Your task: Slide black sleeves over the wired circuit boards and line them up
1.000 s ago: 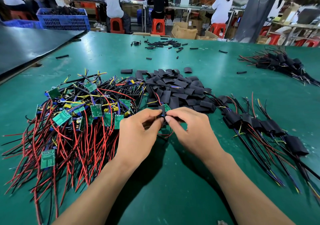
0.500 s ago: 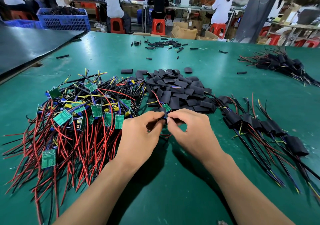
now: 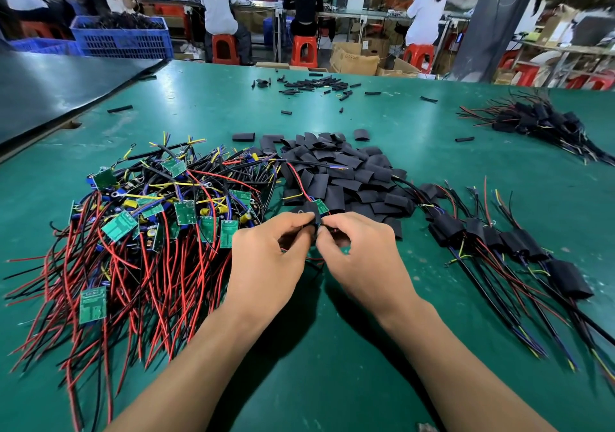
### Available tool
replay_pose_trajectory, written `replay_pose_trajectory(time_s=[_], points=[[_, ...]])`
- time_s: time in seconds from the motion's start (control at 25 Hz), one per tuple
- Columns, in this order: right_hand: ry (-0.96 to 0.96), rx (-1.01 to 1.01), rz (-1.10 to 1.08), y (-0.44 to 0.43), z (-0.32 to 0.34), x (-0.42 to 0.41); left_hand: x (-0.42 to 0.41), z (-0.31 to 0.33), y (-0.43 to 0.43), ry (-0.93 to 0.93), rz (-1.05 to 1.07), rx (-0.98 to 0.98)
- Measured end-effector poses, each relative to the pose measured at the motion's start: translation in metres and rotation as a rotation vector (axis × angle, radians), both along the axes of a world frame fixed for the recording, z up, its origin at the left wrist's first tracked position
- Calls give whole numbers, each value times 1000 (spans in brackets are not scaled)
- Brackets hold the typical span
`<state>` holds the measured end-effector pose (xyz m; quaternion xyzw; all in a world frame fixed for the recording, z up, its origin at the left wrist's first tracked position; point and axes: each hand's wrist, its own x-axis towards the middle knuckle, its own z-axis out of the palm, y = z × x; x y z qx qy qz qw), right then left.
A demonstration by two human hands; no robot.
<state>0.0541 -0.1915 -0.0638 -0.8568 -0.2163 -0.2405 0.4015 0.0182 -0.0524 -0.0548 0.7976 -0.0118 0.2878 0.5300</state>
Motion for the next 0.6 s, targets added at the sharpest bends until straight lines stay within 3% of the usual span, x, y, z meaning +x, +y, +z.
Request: replay_pose_trajectory(time_s=[0.36,0.6], points=[[-43,-79,23,-2,6,0,-2,0,-3,-8,16,-4],[-3,64,9,1,2,-3,-2,2,-3,24,28,-61]])
